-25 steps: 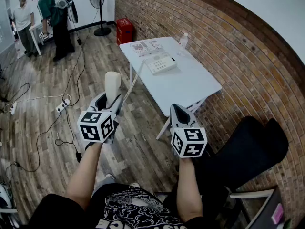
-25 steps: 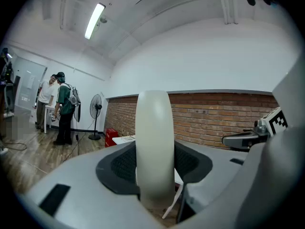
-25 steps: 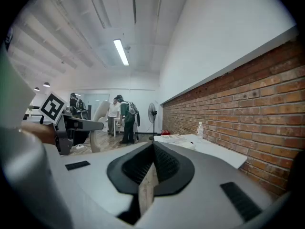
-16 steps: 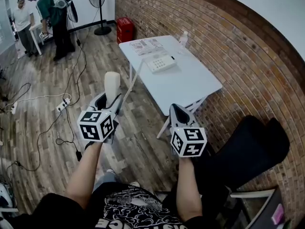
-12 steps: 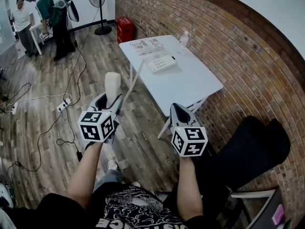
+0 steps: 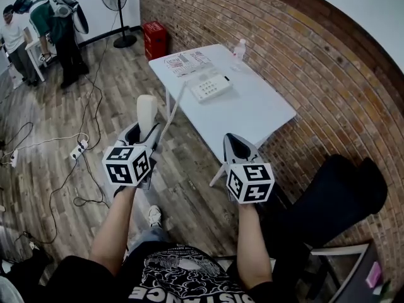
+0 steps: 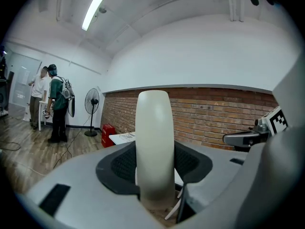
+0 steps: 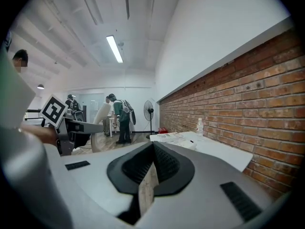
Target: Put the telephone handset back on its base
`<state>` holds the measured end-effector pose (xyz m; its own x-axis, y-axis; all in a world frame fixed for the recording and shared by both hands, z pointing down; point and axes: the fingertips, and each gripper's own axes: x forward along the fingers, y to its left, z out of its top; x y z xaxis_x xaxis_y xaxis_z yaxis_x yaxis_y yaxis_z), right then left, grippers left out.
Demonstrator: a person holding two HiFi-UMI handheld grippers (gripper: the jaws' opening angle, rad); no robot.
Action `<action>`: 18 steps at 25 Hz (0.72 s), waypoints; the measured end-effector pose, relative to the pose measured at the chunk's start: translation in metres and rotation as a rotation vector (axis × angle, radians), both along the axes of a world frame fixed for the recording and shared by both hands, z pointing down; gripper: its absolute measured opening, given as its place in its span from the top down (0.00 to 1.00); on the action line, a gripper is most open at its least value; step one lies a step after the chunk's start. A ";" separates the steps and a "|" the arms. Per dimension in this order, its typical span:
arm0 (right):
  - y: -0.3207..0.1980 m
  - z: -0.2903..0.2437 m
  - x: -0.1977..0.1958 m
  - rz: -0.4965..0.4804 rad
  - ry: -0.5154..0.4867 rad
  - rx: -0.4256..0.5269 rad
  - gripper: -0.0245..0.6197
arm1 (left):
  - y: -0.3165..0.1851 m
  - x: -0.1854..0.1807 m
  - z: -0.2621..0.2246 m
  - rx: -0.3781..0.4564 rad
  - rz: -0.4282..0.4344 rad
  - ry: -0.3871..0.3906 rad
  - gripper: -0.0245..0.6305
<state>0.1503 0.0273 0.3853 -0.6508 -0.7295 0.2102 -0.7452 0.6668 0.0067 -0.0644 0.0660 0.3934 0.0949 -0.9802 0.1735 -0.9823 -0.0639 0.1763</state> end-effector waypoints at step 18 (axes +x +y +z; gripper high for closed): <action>-0.124 0.003 -0.124 0.109 0.041 -0.037 0.96 | -0.149 -0.115 0.008 -0.025 0.152 0.052 0.63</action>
<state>0.0260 -0.0969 0.3878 -0.5585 -0.7867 0.2631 -0.8127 0.5824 0.0162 -0.1790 -0.0827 0.4010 0.2517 -0.9492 0.1888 -0.9510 -0.2065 0.2300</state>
